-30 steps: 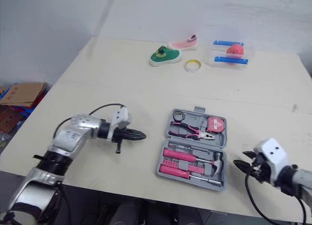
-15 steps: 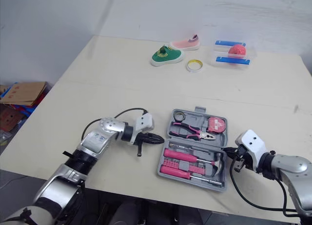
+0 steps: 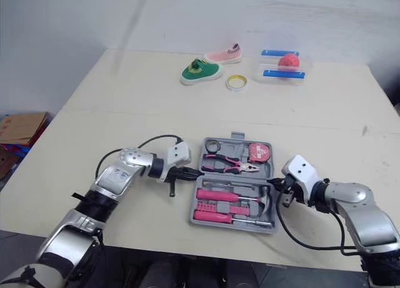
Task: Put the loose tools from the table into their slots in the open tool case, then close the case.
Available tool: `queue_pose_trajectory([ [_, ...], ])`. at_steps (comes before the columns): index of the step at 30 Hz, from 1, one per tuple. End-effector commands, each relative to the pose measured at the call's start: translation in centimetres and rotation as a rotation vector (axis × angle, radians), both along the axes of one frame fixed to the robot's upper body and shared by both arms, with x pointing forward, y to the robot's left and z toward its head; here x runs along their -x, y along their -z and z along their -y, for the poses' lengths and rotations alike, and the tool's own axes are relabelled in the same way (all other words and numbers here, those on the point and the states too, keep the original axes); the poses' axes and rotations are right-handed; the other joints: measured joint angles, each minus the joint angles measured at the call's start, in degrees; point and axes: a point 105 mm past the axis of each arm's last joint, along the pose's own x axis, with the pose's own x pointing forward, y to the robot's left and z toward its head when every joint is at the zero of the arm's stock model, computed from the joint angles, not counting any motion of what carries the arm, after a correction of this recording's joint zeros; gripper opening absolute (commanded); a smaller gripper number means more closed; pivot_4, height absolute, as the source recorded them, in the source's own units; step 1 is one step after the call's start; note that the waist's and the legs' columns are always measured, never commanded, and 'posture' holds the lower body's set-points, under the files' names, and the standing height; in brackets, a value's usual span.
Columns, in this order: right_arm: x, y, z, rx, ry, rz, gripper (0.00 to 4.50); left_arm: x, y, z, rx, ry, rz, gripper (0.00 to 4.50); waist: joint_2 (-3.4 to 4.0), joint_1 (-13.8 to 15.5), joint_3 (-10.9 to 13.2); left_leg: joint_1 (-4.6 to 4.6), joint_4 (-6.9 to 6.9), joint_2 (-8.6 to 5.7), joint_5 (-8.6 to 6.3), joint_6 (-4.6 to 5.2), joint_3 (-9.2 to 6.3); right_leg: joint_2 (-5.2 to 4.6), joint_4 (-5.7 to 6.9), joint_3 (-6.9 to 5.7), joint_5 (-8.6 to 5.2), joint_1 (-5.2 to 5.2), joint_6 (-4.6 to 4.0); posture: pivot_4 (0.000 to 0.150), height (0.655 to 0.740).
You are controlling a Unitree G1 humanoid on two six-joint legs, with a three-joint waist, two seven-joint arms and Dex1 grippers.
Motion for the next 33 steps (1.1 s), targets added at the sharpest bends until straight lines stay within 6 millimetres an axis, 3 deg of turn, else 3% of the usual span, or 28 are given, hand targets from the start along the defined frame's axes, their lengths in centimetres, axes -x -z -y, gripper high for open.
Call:
queue_pose_trajectory([
  [1, 0.3, -0.9, -2.0, -0.027, -0.094, 0.019, 0.05, -0.1, -0.1, -0.7, -0.015, -0.032, 0.009, 0.00, 0.00, 0.01, 0.00, 0.00, 0.00, 0.00, 0.00, -0.01, -0.01, 0.00, 0.01, -0.01, -0.01, -0.01, -0.01, 0.150, 0.7304],
  [6, 0.2, -0.7, -2.5, -0.010, -0.095, 0.021, 0.05, -0.2, 0.1, -0.8, -0.019, -0.050, 0.003, 0.00, 0.00, 0.00, 0.00, -0.02, 0.03, -0.01, 0.00, -0.01, -0.01, -0.01, 0.01, -0.02, 0.00, -0.01, -0.01, 0.150, 0.7304],
  [8, -0.3, -0.8, -1.2, 0.094, -0.042, 0.060, 0.05, 0.0, -0.1, -1.3, -0.011, -0.073, -0.020, 0.00, 0.00, -0.01, 0.00, -0.01, 0.03, 0.00, 0.00, -0.01, -0.02, -0.01, 0.01, -0.01, -0.01, -0.01, -0.01, 0.150, 0.7304],
  [11, -0.8, -2.2, 0.7, 0.212, 0.045, 0.129, 0.05, 0.2, -0.4, -2.6, -0.019, -0.114, -0.033, 0.00, 0.02, -0.03, 0.02, -0.01, 0.01, 0.00, 0.01, -0.02, 0.00, -0.01, 0.03, 0.02, -0.01, -0.03, -0.01, 0.150, 0.7304],
  [16, 1.7, -4.7, 1.2, 0.144, 0.059, 0.088, 0.05, 0.0, -3.5, -6.7, 0.010, -0.239, -0.054, 0.00, -0.03, 0.15, 0.10, -0.19, -0.07, 0.01, 0.03, -0.09, -0.03, -0.01, 0.04, 0.01, -0.03, -0.26, -0.04, 0.150, 0.7304],
  [19, 2.2, -6.2, 1.7, 0.000, 0.158, 0.044, 1.00, 0.3, -5.8, -7.2, 0.096, -0.292, -0.138, 0.85, -0.09, 0.25, 0.14, -0.29, -0.04, 0.00, 0.02, -0.09, -0.04, -0.03, 0.03, 0.00, -0.04, -0.33, -0.05, 0.150, 0.7304],
  [21, 2.1, -6.4, 1.7, -0.087, 0.229, 0.006, 1.92, -0.1, -6.9, -6.3, 0.152, -0.339, -0.193, 1.72, -0.27, 0.50, 0.24, -0.31, 0.00, -0.04, 0.03, -0.04, -0.04, -0.12, 0.04, 0.00, -0.03, -0.33, -0.03, 0.150, 0.7304],
  [26, 1.3, -5.6, 1.7, -0.091, 0.323, -0.029, 4.37, -1.4, -6.8, -3.9, 0.183, -0.416, -0.259, 3.90, -0.28, 1.60, 0.24, -0.39, -0.01, -0.17, 0.04, 0.08, -0.07, -0.26, -0.01, -0.03, 0.01, -0.37, 0.05, 0.150, 0.7304],
  [27, 0.9, -5.5, 1.9, -0.115, 0.361, -0.041, 4.50, -1.6, -6.6, -3.5, 0.187, -0.431, -0.286, 4.37, -0.28, 1.58, 0.24, -0.48, -0.03, -0.18, 0.04, 0.07, -0.03, -0.27, -0.01, -0.02, 0.00, -0.48, 0.06, 0.150, 0.7304],
  [33, -1.1, -5.7, 0.3, -0.308, 0.462, -0.159, 4.50, -2.3, -4.7, -2.2, 0.133, -0.480, -0.327, 4.44, -0.28, 1.03, 0.26, -0.86, 0.06, -0.18, 0.29, -0.30, 0.04, -0.24, 0.28, -0.02, -0.02, -0.95, 0.06, 0.150, 0.7304],
])
